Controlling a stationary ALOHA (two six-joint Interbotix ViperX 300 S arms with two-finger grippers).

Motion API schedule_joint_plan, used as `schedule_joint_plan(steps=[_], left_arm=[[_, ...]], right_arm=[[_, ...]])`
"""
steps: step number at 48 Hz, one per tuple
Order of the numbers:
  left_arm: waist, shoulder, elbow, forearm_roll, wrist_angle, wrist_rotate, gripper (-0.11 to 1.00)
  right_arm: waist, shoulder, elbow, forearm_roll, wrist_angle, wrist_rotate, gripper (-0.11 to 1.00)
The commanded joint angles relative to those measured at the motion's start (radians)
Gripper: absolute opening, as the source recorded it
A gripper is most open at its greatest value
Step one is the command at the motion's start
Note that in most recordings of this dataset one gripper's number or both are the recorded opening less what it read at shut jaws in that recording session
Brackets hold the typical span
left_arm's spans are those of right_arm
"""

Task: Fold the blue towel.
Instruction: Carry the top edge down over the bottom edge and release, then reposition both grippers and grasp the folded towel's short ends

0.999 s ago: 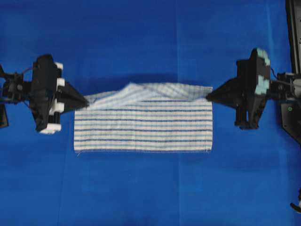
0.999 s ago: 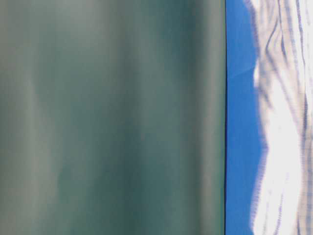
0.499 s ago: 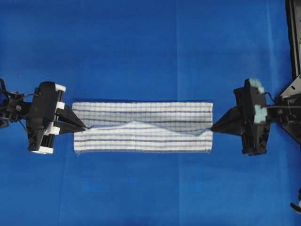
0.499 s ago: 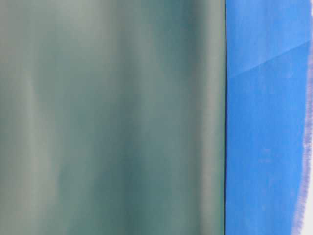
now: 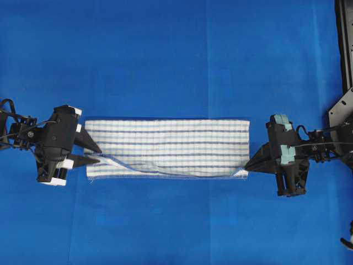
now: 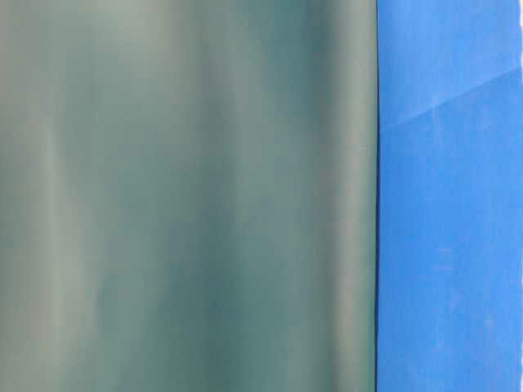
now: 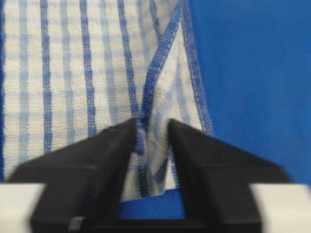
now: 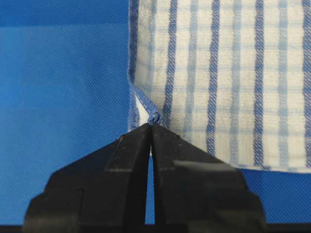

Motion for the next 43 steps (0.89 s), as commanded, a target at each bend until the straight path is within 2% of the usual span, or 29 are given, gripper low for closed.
schedule_joint_plan(steps=[1,6,10,16,19,21,25,32,37,43], left_arm=[[-0.005,0.000,-0.018,-0.002,-0.008,-0.002,0.38],[-0.005,0.000,-0.020,-0.002,-0.003,-0.002,0.55],[-0.003,-0.003,-0.020,-0.002,0.006,-0.002,0.64],[-0.005,-0.028,-0.023,-0.002,0.035,0.002,0.64],[-0.003,-0.049,-0.025,-0.002,0.058,0.003,0.64],[-0.002,-0.067,-0.026,-0.002,0.077,0.005,0.64],[0.009,-0.117,-0.029,0.000,0.127,0.014,0.64],[0.057,-0.183,-0.025,0.003,0.176,0.020,0.64],[0.103,-0.190,-0.017,0.003,0.178,0.021,0.64],[0.144,-0.169,-0.020,0.005,0.183,0.021,0.64]], right_arm=[[0.009,0.005,-0.026,0.005,-0.006,0.000,0.01],[0.014,0.012,-0.037,0.015,0.002,0.002,0.14],[0.015,0.011,-0.038,0.017,0.005,0.002,0.36],[0.015,-0.011,-0.040,0.014,0.009,-0.008,0.74],[0.011,-0.041,-0.040,0.011,0.021,-0.015,0.88],[0.005,-0.066,-0.041,0.009,0.035,-0.021,0.89],[-0.017,-0.120,-0.040,0.008,0.078,-0.035,0.83],[-0.121,-0.202,-0.028,0.005,0.161,-0.049,0.84],[-0.221,-0.222,-0.018,-0.023,0.207,-0.057,0.84],[-0.296,-0.219,-0.021,-0.066,0.229,-0.060,0.84]])
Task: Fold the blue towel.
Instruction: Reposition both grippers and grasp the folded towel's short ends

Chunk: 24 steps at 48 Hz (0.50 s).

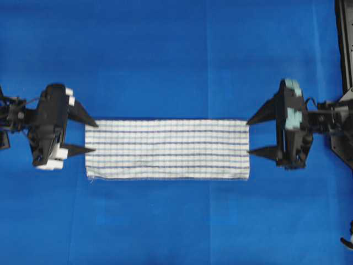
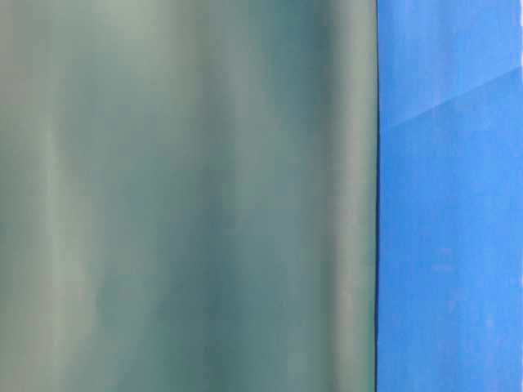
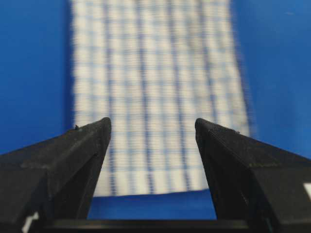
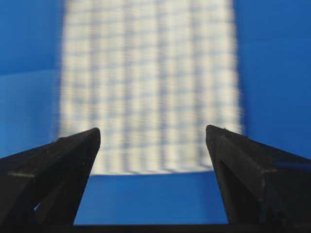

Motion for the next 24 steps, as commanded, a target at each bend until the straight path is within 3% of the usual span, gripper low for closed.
schedule_joint_plan(steps=[1,10,24], left_arm=[[0.028,0.011,-0.011,0.003,-0.002,0.003,0.64],[0.080,0.084,-0.006,0.003,-0.003,0.005,0.64],[0.155,0.210,-0.006,0.005,-0.032,0.032,0.64]], right_arm=[[-0.048,-0.006,-0.012,-0.029,0.008,-0.002,0.84],[-0.112,0.044,-0.014,-0.071,0.006,-0.002,0.84],[-0.147,0.189,-0.012,-0.084,-0.103,-0.002,0.84]])
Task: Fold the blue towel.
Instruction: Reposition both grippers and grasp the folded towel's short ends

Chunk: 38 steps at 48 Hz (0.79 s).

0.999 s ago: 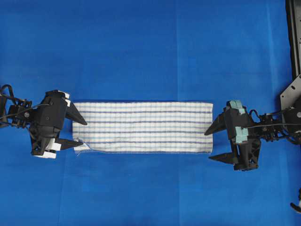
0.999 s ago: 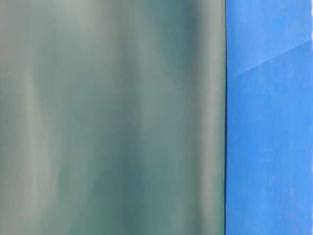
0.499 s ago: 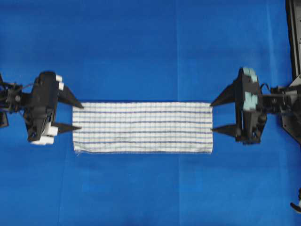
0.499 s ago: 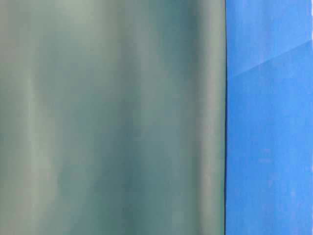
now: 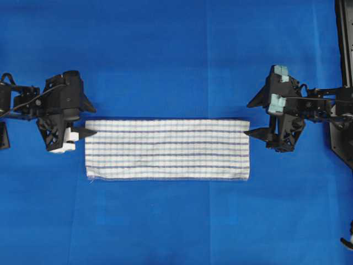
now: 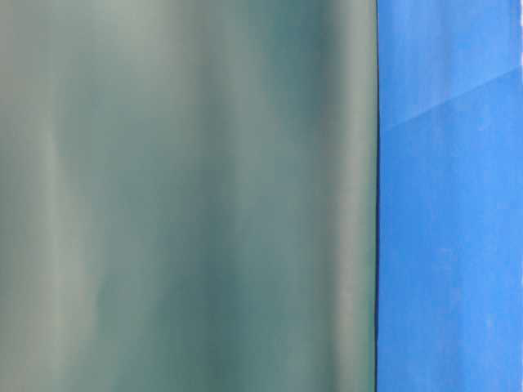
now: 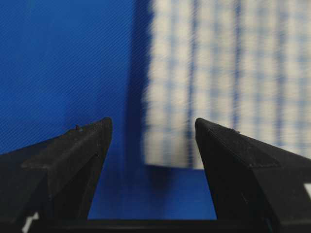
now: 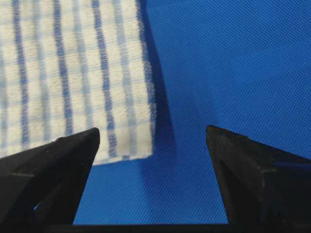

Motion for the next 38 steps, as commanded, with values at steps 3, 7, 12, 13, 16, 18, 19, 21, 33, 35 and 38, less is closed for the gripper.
schedule_joint_plan(steps=[3,7,12,13,16,18,19,21,33,35,38], left_arm=[[0.023,0.031,-0.006,0.003,-0.051,0.017,0.64],[0.026,0.046,-0.006,0.003,-0.075,0.020,0.64],[0.026,0.057,-0.005,0.003,-0.077,0.020,0.64],[0.026,0.057,-0.003,0.003,-0.078,0.020,0.64],[0.026,0.055,0.002,0.003,-0.077,0.018,0.62],[0.026,0.055,0.003,0.003,-0.075,0.018,0.61],[0.026,0.054,0.003,0.003,-0.074,0.018,0.60],[0.026,0.054,0.005,0.003,-0.072,0.018,0.56],[0.020,0.048,0.000,0.003,-0.009,0.014,0.05],[0.018,0.044,-0.003,0.003,-0.003,0.011,0.03],[0.018,0.037,-0.008,0.003,0.005,0.011,0.03]], right_arm=[[-0.014,0.055,-0.011,-0.002,-0.064,-0.002,0.84],[-0.015,0.091,-0.014,-0.003,-0.086,-0.002,0.84],[-0.015,0.118,-0.021,-0.002,-0.089,-0.002,0.82],[-0.014,0.123,-0.023,-0.003,-0.089,-0.002,0.82],[-0.015,0.127,-0.025,-0.002,-0.089,-0.002,0.77],[-0.015,0.129,-0.025,-0.003,-0.087,-0.002,0.71],[-0.014,0.129,-0.025,-0.003,-0.087,-0.002,0.65],[-0.012,0.127,-0.025,-0.003,-0.086,-0.003,0.53],[0.011,0.117,-0.021,-0.003,-0.083,-0.003,-0.01],[0.011,0.112,-0.020,-0.003,-0.083,-0.003,-0.04],[0.012,0.097,-0.020,-0.003,-0.083,-0.003,-0.04]])
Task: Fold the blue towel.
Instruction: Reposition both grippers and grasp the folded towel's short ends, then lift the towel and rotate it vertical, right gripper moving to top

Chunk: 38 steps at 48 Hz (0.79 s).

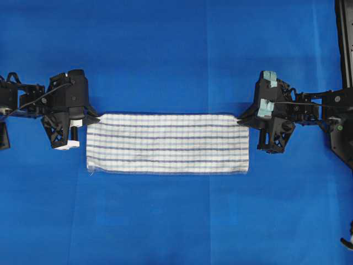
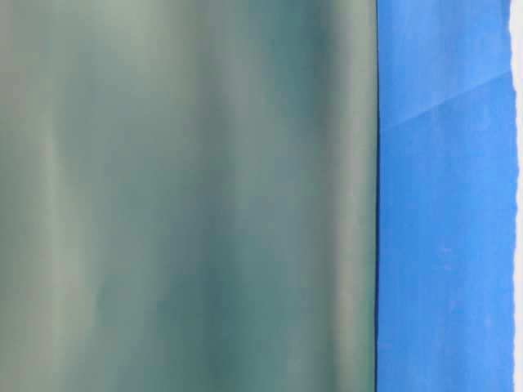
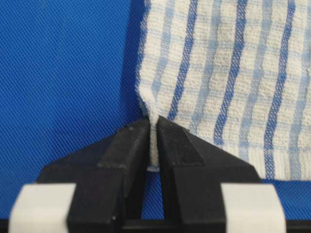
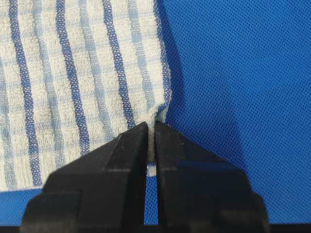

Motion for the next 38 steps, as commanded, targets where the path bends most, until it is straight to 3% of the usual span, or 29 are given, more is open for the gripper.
schedule_joint_plan(steps=[1,10,21,29,38], left_arm=[[0.003,-0.014,-0.002,0.002,0.023,-0.003,0.03],[-0.012,-0.078,-0.026,0.002,0.069,-0.009,0.03],[-0.097,-0.210,-0.103,-0.003,0.190,-0.018,0.03],[-0.156,-0.265,-0.143,-0.005,0.239,-0.058,0.03],[-0.204,-0.272,-0.166,-0.005,0.247,-0.124,0.03]], right_arm=[[0.005,-0.029,-0.006,-0.002,-0.003,-0.003,-0.04],[0.005,-0.107,-0.008,-0.002,0.049,-0.003,-0.04],[0.005,-0.301,-0.043,-0.002,0.239,-0.003,-0.04],[0.005,-0.451,-0.060,-0.005,0.357,-0.003,-0.04],[0.005,-0.555,-0.052,-0.005,0.414,-0.003,-0.04]])
